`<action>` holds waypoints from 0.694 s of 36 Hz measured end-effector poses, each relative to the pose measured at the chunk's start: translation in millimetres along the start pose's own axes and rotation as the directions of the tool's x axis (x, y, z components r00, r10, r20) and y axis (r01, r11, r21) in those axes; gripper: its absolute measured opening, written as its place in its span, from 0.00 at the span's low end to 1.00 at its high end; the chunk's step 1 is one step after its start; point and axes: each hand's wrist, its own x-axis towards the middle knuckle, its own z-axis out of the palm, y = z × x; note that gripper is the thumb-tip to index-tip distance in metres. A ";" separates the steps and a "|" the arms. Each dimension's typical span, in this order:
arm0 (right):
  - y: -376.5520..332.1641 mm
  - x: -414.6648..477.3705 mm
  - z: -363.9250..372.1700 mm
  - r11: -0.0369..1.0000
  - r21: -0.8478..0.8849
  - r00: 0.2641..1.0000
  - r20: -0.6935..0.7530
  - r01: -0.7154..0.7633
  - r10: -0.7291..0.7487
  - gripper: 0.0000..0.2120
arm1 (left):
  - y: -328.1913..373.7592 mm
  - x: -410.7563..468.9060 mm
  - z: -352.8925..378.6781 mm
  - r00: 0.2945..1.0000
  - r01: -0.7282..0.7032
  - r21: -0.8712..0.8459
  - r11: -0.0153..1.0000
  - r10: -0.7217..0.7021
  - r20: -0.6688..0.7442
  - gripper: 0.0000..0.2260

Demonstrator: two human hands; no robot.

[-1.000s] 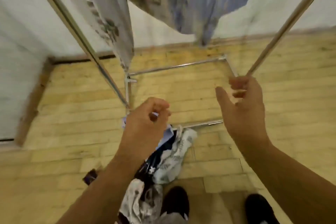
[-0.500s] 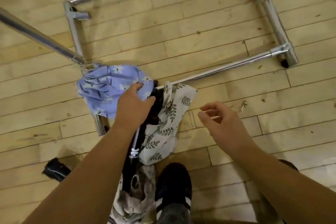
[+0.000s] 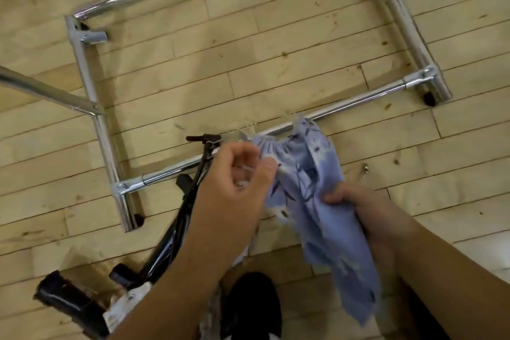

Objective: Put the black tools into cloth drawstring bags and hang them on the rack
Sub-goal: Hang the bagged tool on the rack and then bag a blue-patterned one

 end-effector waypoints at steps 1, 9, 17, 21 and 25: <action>5.6 2.9 -7.4 0.998 -0.063 1.000 0.030 0.009 -0.008 0.10 | -2.1 6.9 -2.2 0.999 0.035 -0.005 0.999 -0.035 -0.011 0.21; 9.6 -12.2 -33.6 0.915 -0.402 0.997 0.078 0.036 -0.005 0.18 | -11.2 18.8 17.1 0.909 0.283 0.049 0.958 -0.284 0.304 0.27; -21.7 -34.9 0.2 0.739 -0.649 0.983 0.132 0.184 -0.128 0.19 | -10.3 -2.1 17.6 0.988 0.061 0.062 0.996 -0.070 0.140 0.14; -32.0 -35.0 13.0 0.454 -0.855 0.931 0.084 0.251 -0.356 0.03 | -2.6 -7.5 15.7 0.994 0.016 -0.042 0.999 -0.011 0.112 0.12; -42.6 -35.1 6.4 0.498 -0.838 0.887 -0.036 0.224 -0.460 0.12 | -3.7 -7.0 6.3 0.992 -0.059 0.064 0.996 0.052 0.114 0.11</action>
